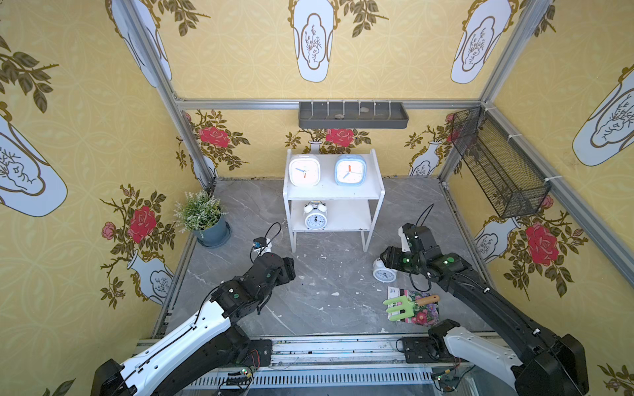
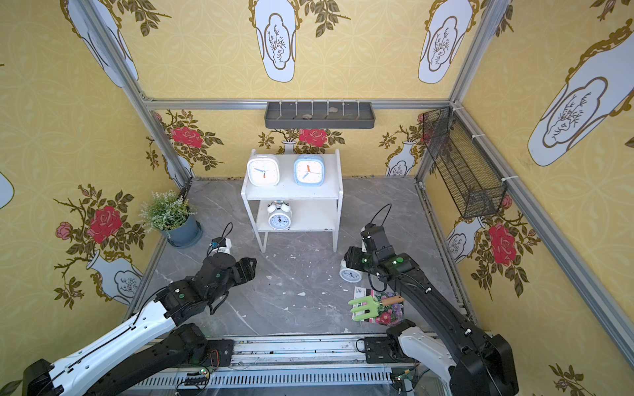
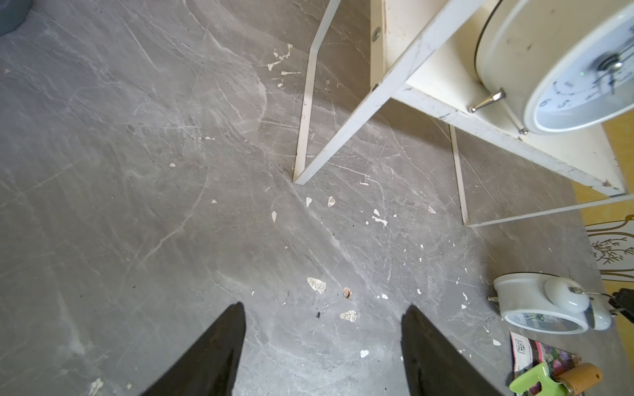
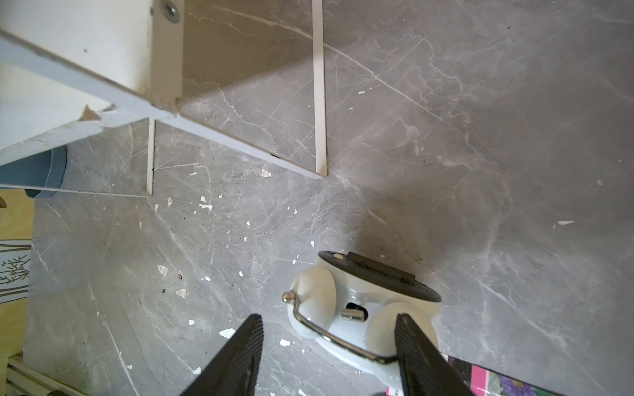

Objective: Place the alarm clocks on the shelf by style
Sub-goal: Pick up the alarm from the center of the board.

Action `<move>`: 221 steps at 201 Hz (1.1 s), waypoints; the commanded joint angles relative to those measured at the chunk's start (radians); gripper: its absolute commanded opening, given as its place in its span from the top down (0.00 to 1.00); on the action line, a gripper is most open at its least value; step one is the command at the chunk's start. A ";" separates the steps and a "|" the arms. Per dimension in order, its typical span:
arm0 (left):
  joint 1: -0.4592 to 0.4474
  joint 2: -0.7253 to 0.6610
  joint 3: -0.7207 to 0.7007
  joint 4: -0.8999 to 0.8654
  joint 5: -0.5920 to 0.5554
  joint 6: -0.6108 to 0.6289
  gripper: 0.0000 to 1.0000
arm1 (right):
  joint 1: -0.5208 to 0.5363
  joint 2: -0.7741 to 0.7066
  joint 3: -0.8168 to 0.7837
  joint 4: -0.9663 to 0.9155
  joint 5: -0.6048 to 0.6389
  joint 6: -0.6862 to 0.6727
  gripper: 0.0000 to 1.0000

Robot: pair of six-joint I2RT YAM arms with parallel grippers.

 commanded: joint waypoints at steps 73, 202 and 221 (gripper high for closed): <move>0.011 0.000 0.001 0.029 0.011 0.010 0.24 | 0.169 0.025 0.032 -0.082 0.158 0.097 0.55; 0.012 0.024 -0.008 0.058 0.027 0.007 0.23 | 0.263 0.040 0.047 -0.106 0.230 0.108 0.95; 0.013 0.024 -0.003 0.061 0.027 0.012 0.22 | 0.311 0.029 0.060 -0.108 0.253 0.107 1.00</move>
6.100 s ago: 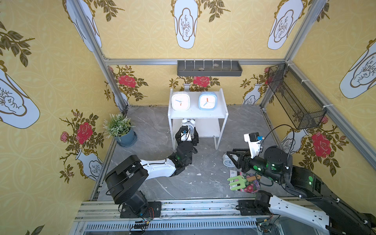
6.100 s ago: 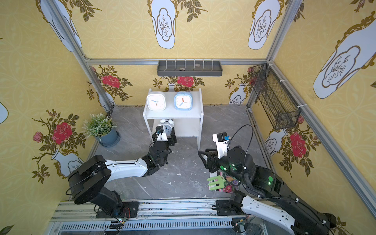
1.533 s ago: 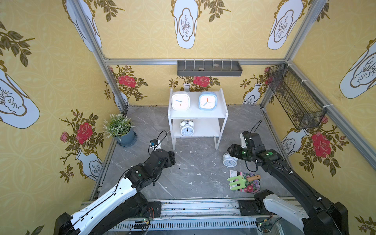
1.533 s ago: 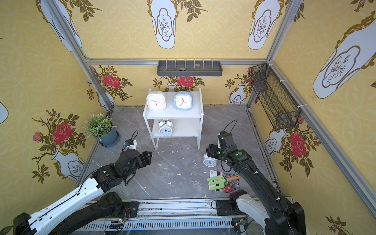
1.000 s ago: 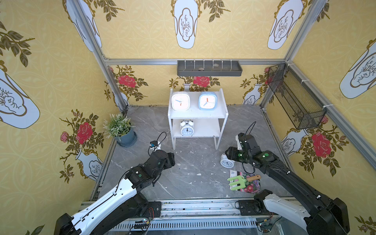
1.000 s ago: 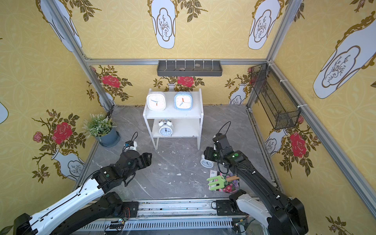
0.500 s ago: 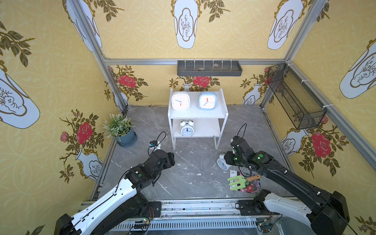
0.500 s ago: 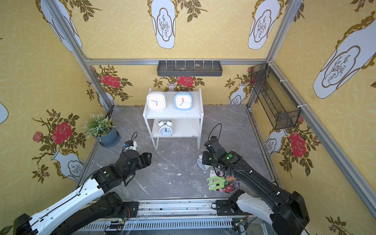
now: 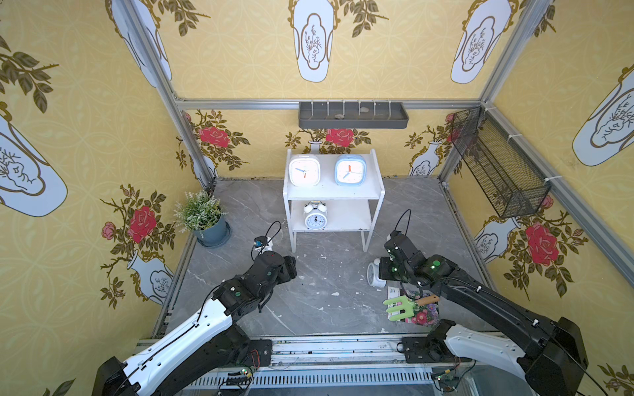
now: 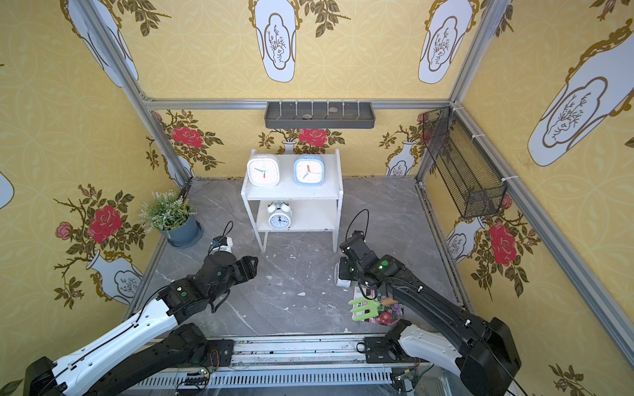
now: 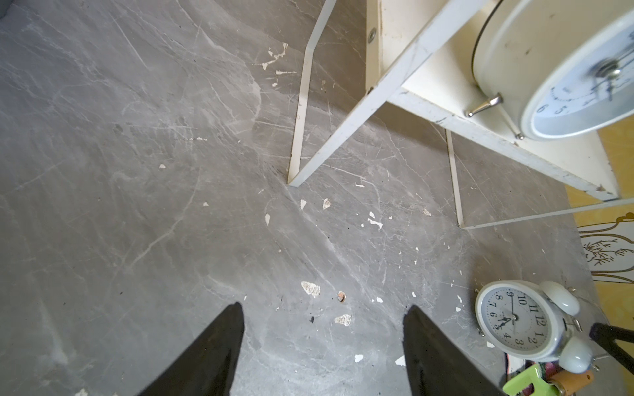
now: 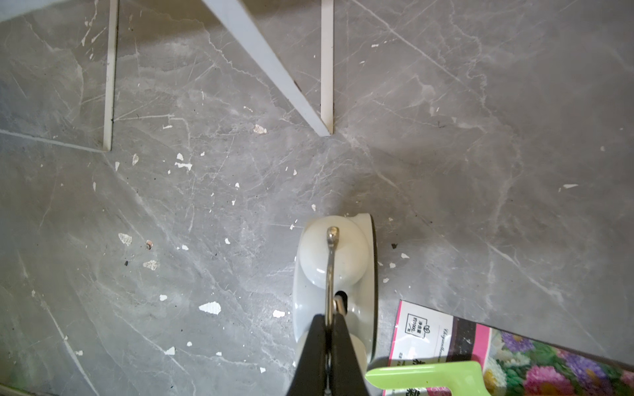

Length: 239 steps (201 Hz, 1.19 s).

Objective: Place the alarm clocks on the shelf by style
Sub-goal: Pick up the alarm from the center of the board.

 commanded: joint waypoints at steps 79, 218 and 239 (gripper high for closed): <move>0.000 -0.012 0.001 0.019 -0.002 0.018 0.19 | 0.289 0.053 0.111 0.021 0.075 -0.051 1.00; 0.000 0.076 -0.065 0.190 0.140 0.042 0.07 | 0.327 0.232 0.142 0.128 0.015 -0.029 1.00; 0.000 0.074 -0.081 0.228 0.167 0.051 0.08 | 0.327 0.229 0.146 0.122 0.028 -0.017 0.97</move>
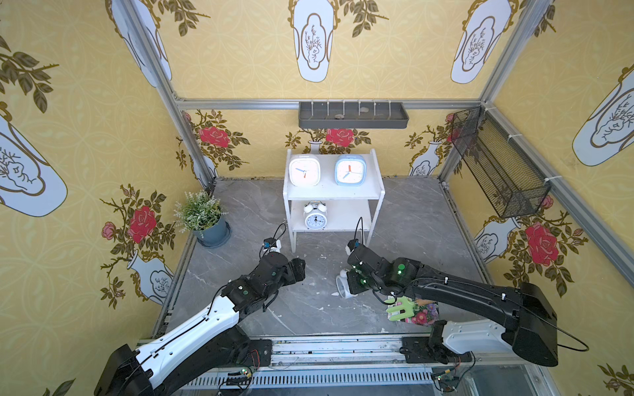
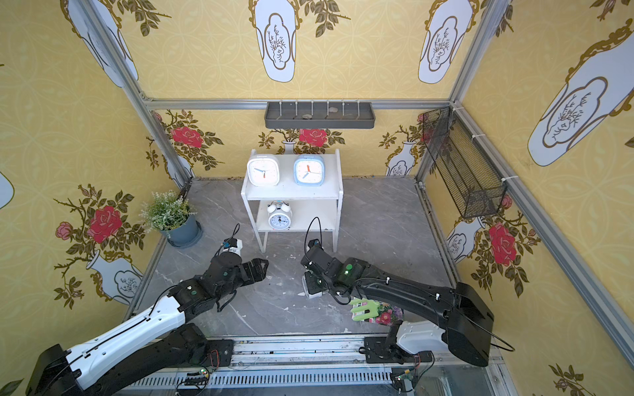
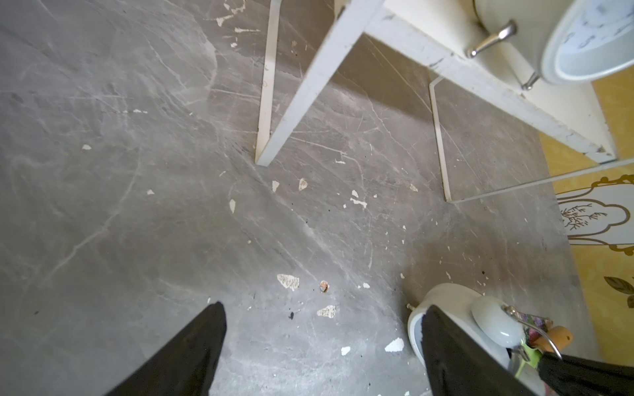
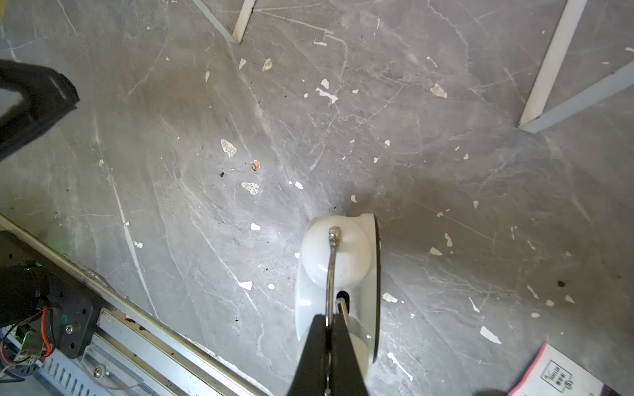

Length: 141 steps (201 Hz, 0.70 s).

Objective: Place the alarm clocks on the shelf by style
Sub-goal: Pick up the alarm from the center of the board.

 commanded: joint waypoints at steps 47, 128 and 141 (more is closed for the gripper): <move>0.000 -0.016 -0.038 0.094 0.060 0.037 0.08 | 0.002 -0.022 -0.009 0.034 0.065 0.052 0.82; 0.000 -0.031 -0.056 0.100 0.062 0.054 0.09 | 0.001 -0.021 -0.013 0.030 0.108 0.075 0.86; 0.000 -0.029 -0.053 0.100 0.063 0.063 0.09 | 0.002 -0.021 -0.013 0.027 0.116 0.080 0.89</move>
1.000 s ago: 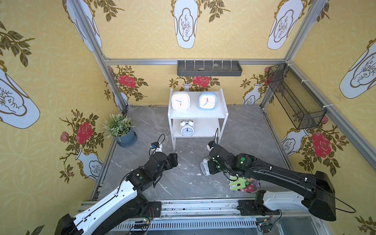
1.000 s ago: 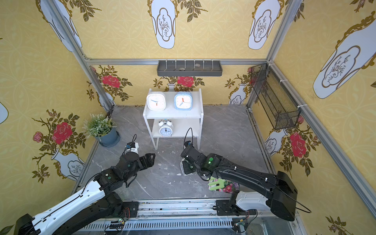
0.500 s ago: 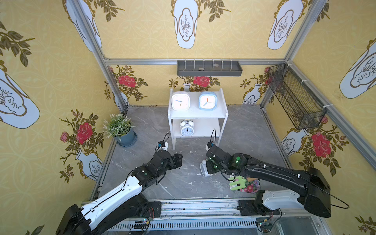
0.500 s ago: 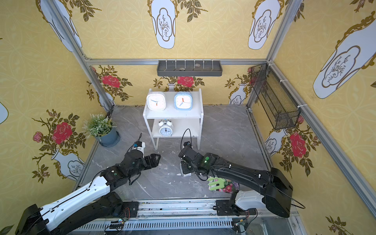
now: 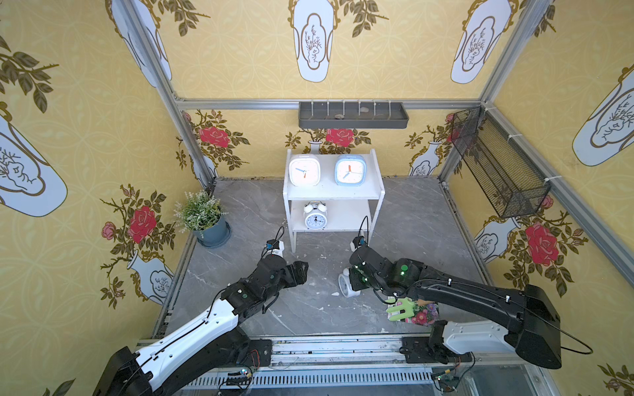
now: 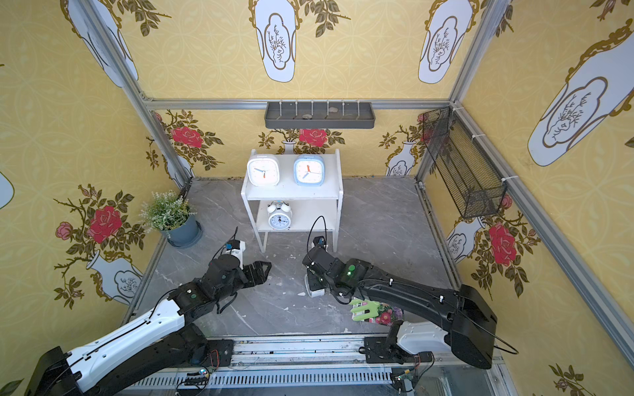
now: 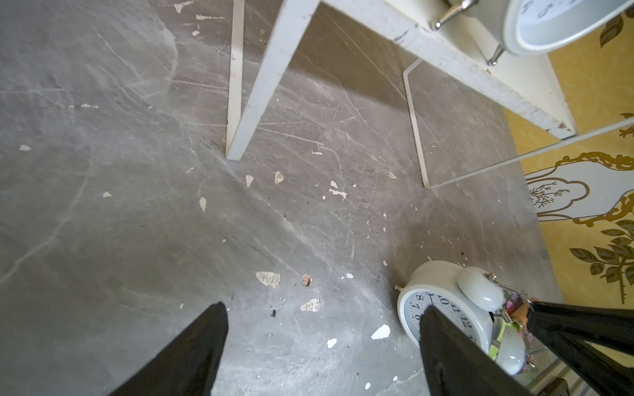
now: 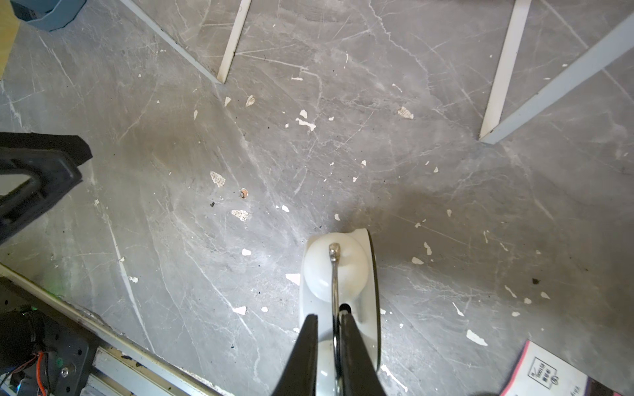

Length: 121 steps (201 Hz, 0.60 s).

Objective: Place the alarm clocks on the shelf by style
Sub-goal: Pick up the alarm from the center of the board.

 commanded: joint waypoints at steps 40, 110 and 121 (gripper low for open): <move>-0.003 0.010 0.001 0.032 0.002 0.047 0.10 | 0.003 0.000 -0.001 0.004 0.046 0.015 0.99; -0.094 0.097 0.093 0.025 -0.088 0.153 0.08 | 0.012 -0.057 0.025 -0.034 0.065 -0.015 1.00; -0.101 0.090 0.093 0.025 -0.092 0.156 0.07 | 0.015 -0.067 0.044 -0.050 0.063 -0.022 1.00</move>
